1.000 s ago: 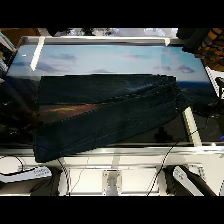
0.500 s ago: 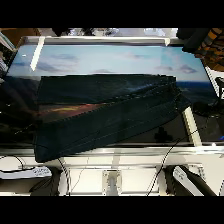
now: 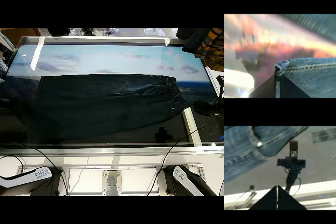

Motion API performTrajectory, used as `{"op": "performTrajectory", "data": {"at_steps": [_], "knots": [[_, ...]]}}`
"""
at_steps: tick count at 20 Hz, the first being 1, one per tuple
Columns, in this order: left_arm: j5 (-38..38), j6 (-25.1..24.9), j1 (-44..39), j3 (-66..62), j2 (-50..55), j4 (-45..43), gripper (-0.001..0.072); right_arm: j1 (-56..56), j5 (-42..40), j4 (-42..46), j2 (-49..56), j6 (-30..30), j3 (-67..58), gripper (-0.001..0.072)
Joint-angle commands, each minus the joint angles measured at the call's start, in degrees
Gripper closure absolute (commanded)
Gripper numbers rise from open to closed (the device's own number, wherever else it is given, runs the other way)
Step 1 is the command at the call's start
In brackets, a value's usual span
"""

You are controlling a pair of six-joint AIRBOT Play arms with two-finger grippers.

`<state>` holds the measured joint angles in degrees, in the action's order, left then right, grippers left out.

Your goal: Fold the clothes and pants, and hang the long-sleeved shirts on hangers.

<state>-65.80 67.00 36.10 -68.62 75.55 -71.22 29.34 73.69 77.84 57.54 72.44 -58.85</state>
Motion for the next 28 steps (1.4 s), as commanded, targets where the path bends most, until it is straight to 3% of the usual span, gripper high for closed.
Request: {"op": "performTrajectory", "data": {"at_steps": [1, 5, 11, 12, 13, 14, 15, 24, 28], "knots": [[-0.1, 1.2, -0.3, -5.5, -3.5, -0.1, 0.0678, 0.0, -1.1, 0.0, 0.0, 0.2, 0.0, 0.0681], [-4.1, 1.2, -1.1, -5.4, -1.7, -0.1, 0.0678, 0.0, -1.3, 0.0, 0.0, 0.2, 0.0, 0.0681], [0.0, 1.2, -4.7, -5.5, 3.1, -0.1, 0.0649, 0.0, -4.1, 1.2, 0.1, 1.2, 0.1, 0.0681], [0.0, 1.2, -4.7, -5.5, 3.9, -0.1, 0.0488, 0.0, -4.9, 2.1, 0.1, 1.7, 0.2, 0.0681], [0.0, 1.1, -4.7, -5.4, 4.4, -0.1, 0.0327, 0.0, -6.2, 2.4, 0.2, 1.6, 0.6, 0.0626], [0.0, 1.1, -4.6, -5.4, 4.5, -0.2, 0.0314, 0.0, -7.8, 2.3, 0.2, 1.7, 1.1, 0.0468], [-0.1, 1.1, -4.3, -5.4, 4.5, -0.3, 0.0315, 0.0, -9.7, 1.5, 0.5, 2.4, 1.8, 0.0393], [-14.7, 1.2, 4.8, -5.4, 4.5, -5.6, 0.0314, -0.1, -20.7, -15.9, 20.1, 7.3, 4.0, 0.0361], [-19.4, 1.4, 9.0, -5.4, 4.5, -5.5, 0.0314, -0.1, -24.2, -16.4, 23.4, 11.3, 3.8, 0.0363]]}}
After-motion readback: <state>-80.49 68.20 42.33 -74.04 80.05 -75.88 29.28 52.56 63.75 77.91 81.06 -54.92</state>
